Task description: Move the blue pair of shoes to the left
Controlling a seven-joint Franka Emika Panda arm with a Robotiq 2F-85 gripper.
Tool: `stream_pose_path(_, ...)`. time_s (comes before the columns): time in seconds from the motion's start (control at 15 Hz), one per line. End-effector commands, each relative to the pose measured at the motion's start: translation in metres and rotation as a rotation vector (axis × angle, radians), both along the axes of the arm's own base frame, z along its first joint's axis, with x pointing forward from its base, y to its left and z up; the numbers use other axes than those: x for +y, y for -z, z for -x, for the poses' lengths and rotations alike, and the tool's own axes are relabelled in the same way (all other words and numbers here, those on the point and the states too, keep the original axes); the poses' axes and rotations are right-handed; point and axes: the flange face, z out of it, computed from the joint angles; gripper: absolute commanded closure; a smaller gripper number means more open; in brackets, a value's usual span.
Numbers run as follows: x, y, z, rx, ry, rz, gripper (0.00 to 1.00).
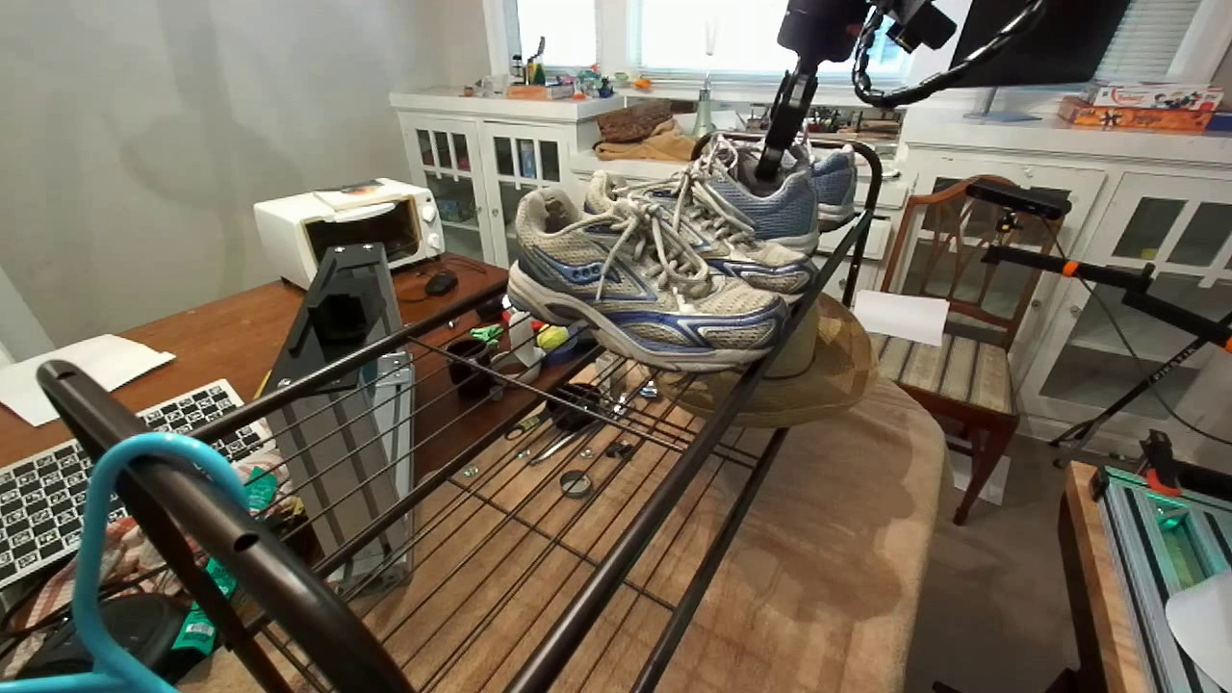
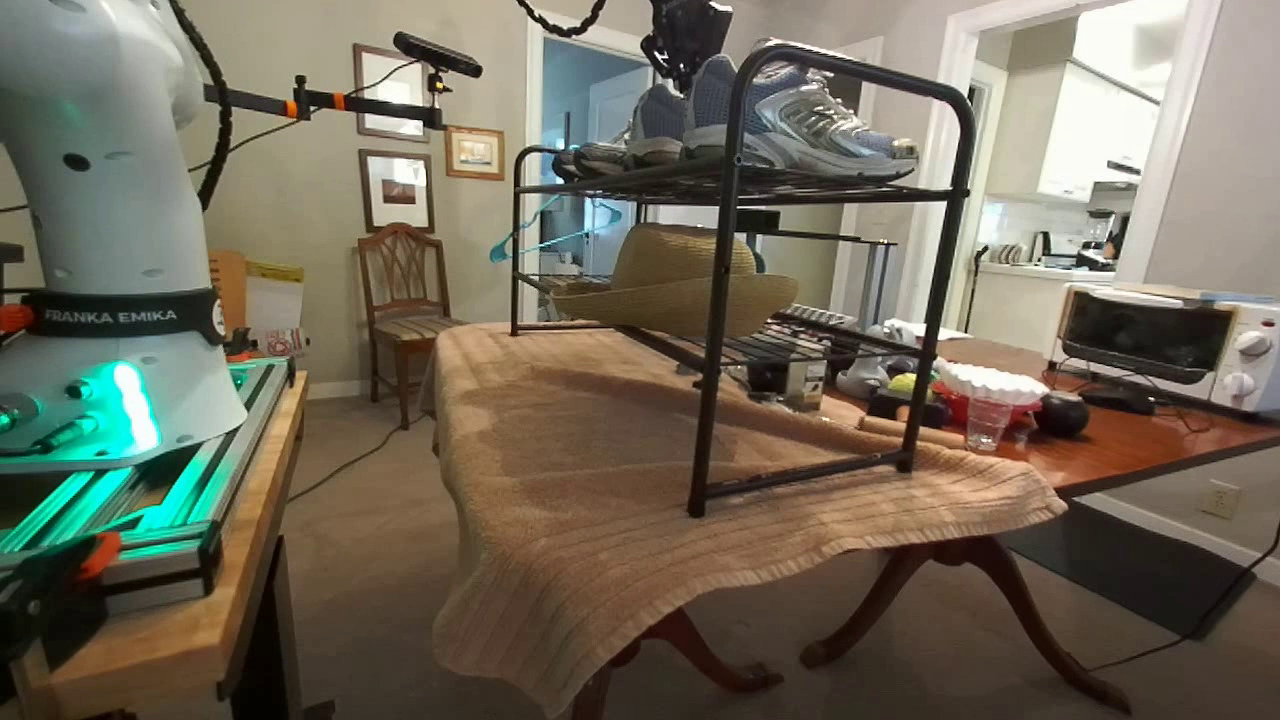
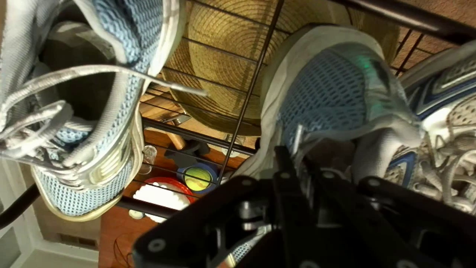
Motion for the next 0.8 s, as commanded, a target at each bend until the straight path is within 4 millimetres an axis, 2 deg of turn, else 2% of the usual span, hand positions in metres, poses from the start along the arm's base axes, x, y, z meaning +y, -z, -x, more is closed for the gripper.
stream_pose_path(0.0,-0.007,-0.001,0.009,0.015,0.037,0.011,0.67)
stream_pose_path(0.07,-0.008,0.002,0.009,0.021,0.044,0.008,0.66)
stream_pose_path(0.13,-0.009,0.007,0.008,0.029,0.05,0.003,0.6)
stream_pose_path(0.6,-0.011,0.038,0.007,0.08,0.096,-0.01,0.07)
stream_pose_path(0.67,-0.012,0.044,0.007,0.089,0.103,-0.012,0.09)
stream_pose_path(0.73,-0.013,0.048,0.007,0.096,0.111,-0.011,0.44)
